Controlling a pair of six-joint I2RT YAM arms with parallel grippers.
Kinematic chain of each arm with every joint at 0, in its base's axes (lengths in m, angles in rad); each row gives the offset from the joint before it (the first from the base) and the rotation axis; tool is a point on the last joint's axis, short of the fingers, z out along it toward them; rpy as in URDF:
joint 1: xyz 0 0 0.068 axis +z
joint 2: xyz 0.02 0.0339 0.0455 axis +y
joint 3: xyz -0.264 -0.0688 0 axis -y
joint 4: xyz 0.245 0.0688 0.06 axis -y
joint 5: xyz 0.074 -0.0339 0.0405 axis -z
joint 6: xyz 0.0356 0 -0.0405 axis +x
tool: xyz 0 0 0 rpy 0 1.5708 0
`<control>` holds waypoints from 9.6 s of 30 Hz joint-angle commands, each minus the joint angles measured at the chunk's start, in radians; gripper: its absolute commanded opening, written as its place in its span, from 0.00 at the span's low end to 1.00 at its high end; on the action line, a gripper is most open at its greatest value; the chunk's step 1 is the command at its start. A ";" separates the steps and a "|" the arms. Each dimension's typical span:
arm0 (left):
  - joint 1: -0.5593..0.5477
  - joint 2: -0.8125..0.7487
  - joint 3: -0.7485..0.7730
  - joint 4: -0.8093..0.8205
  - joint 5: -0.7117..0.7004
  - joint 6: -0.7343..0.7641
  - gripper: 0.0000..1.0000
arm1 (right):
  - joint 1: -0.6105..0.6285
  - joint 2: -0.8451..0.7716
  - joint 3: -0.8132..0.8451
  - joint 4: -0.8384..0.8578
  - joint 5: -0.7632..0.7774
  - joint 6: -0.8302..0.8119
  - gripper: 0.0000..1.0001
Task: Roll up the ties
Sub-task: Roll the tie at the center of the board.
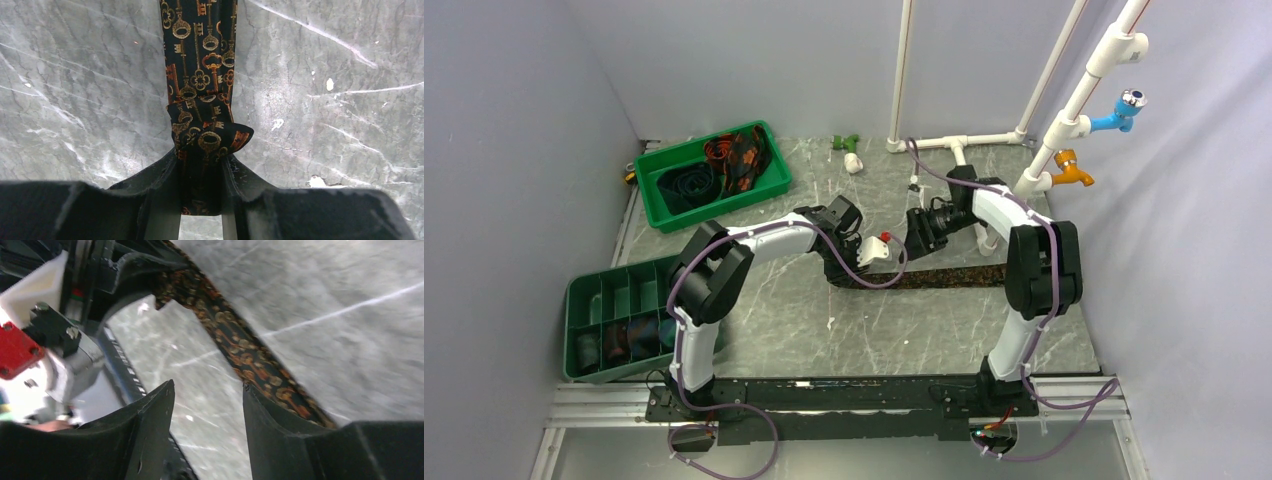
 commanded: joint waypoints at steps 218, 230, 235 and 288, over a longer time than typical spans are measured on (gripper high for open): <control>0.026 -0.091 -0.429 0.613 0.220 -0.057 0.35 | 0.127 0.223 -0.033 0.236 -0.075 0.398 0.00; 0.082 -0.158 -0.544 0.792 0.277 -0.162 0.70 | 0.165 0.344 -0.030 0.255 0.112 0.359 0.00; 0.082 -0.142 -0.556 0.893 0.317 -0.205 0.68 | 0.165 0.362 -0.030 0.246 0.154 0.356 0.00; -0.016 -0.054 -0.439 0.650 0.089 -0.258 0.32 | 0.193 0.275 -0.052 0.267 -0.122 0.466 0.05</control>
